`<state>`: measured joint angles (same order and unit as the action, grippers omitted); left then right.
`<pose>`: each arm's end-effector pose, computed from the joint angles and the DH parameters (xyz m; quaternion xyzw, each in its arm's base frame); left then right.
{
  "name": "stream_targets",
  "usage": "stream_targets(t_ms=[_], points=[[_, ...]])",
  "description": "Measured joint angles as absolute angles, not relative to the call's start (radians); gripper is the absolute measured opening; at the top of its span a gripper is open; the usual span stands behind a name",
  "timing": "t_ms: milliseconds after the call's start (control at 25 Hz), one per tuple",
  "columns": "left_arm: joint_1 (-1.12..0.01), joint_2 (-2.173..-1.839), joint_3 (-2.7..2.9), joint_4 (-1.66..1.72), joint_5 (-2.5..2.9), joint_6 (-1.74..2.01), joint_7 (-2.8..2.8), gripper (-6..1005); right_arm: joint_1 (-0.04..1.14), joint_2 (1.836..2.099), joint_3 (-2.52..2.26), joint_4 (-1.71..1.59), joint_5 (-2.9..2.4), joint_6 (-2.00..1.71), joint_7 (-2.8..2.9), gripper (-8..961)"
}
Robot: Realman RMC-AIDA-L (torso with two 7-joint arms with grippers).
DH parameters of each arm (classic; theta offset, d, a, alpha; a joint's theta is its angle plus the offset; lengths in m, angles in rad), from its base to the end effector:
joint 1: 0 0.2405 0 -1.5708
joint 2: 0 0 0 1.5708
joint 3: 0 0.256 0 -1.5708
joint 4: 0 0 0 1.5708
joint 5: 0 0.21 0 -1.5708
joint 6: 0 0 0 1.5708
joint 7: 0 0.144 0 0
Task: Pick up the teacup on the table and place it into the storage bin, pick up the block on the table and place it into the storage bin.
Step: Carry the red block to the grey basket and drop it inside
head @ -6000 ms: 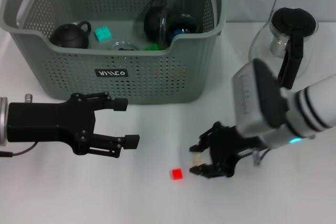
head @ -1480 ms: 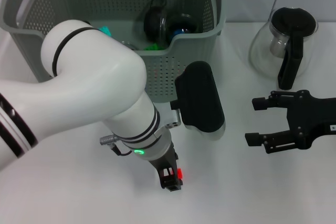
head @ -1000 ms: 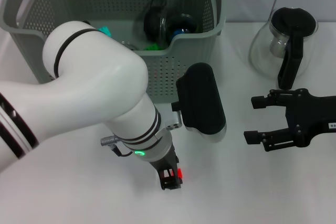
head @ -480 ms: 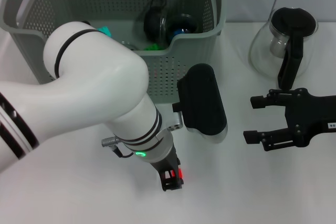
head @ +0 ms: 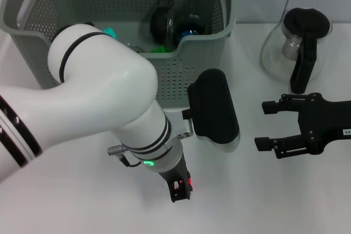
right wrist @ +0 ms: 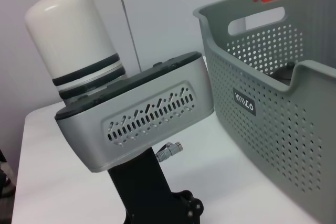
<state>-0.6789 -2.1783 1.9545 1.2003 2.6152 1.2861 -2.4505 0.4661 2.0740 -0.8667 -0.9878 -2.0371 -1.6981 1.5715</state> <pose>-0.1381 0.3046 -0.1323 -0.9619 -0.0471 0.2576 0.0790 0.2380 0.3185 0.0258 -0.9701 0.1652 0.1618 0.0737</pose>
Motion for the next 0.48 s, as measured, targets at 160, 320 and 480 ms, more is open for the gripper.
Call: stream_targets(t_ms=[160, 320, 480], points=[[-0.679, -2.178, 1.955, 1.201, 2.613, 1.288, -2.451, 189, 0.463, 2.074, -0.867, -0.988, -2.037, -1.698, 1.57, 942], [-0.678, -2.178, 1.945, 1.208, 2.611, 1.29, -2.454, 205, 0.461, 2.073, -0.867, -0.988, -2.037, -1.698, 1.568, 942], [-0.671, -2.178, 1.906, 1.23, 2.61, 1.294, -2.461, 221, 0.459, 2.073, -0.866, -0.986, -2.037, -1.698, 1.563, 942]])
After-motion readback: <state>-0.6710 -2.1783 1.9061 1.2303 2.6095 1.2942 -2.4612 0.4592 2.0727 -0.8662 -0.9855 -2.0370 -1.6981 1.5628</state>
